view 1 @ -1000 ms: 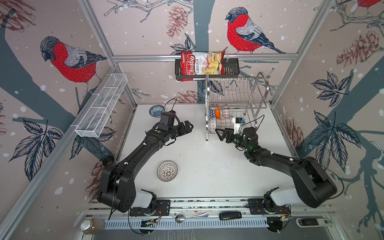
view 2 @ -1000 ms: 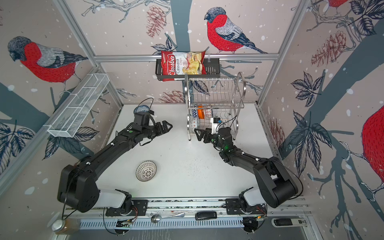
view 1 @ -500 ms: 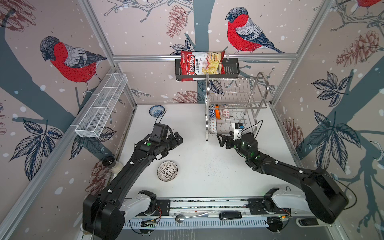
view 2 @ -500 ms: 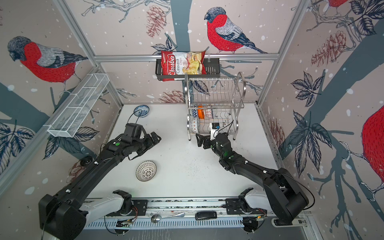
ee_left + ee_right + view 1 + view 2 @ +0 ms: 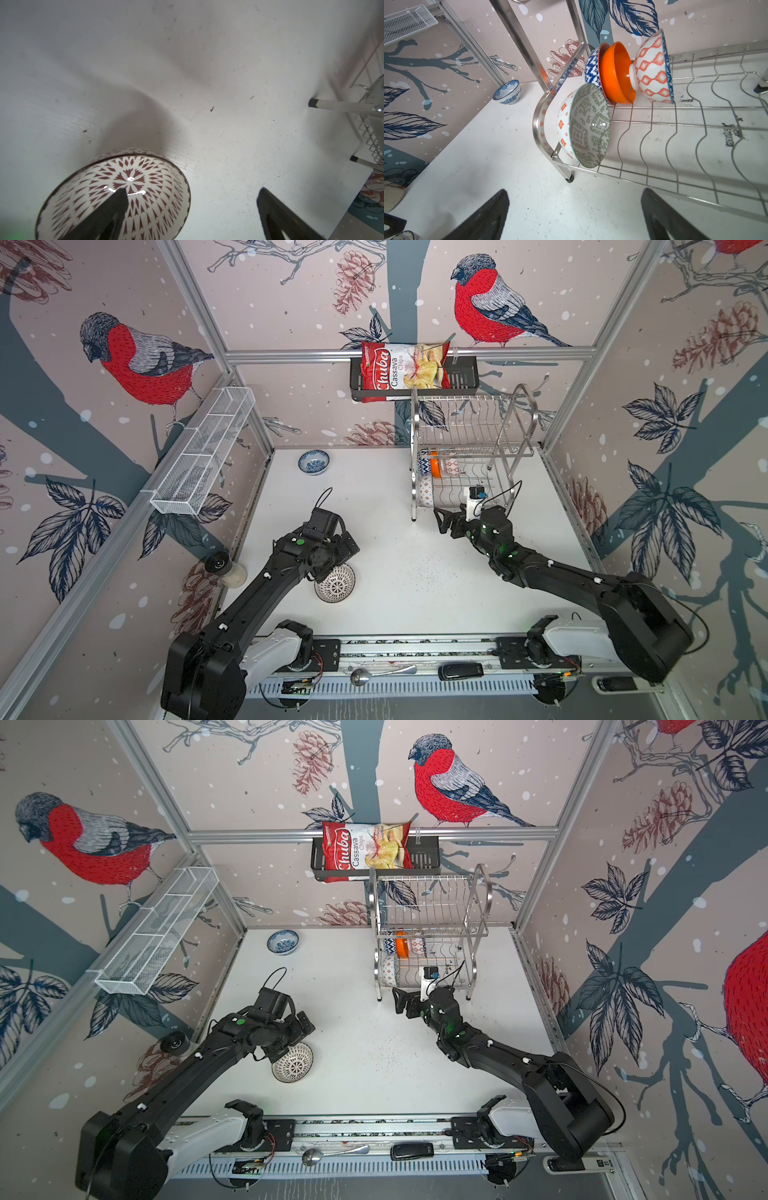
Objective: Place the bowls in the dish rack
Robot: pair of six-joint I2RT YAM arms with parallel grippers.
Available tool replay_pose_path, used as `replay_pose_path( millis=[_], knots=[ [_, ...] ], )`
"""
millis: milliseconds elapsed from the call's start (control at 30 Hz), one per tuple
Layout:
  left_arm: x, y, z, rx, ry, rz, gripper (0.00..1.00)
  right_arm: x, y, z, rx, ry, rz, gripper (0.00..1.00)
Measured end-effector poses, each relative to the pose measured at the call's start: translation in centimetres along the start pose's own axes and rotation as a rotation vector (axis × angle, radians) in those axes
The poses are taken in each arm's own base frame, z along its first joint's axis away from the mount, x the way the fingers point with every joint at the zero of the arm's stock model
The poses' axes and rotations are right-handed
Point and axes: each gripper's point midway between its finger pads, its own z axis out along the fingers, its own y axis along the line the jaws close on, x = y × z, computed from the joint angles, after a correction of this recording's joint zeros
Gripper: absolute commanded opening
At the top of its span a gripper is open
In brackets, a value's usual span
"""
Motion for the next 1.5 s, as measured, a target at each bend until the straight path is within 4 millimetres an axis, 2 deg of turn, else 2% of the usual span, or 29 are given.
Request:
replay_pose_path(
  millis=[133,567,900,1200,1500],
  knots=[
    [0.9,0.7,1.2,-0.031,0.04,0.001,0.98,0.0,0.1,0.1,-0.001,0.001,0.0,1.0],
    [2.2,-1.2,3.7,0.003,0.101,0.055,0.98,-0.1,0.1,0.0,-0.001,-0.007,0.003,1.0],
    [1.7,-4.2,4.1,0.053,0.118,0.1,0.98,-0.4,-0.1,-0.1,0.01,-0.022,0.007,1.0],
    [1.9,-6.3,4.6,0.078,0.14,0.13,0.97,-0.3,-0.2,-0.1,0.011,-0.022,0.022,1.0],
    [2.7,-9.4,5.6,0.105,0.18,0.179,0.98,-0.6,-0.8,-0.7,0.036,-0.043,0.03,1.0]
  ],
)
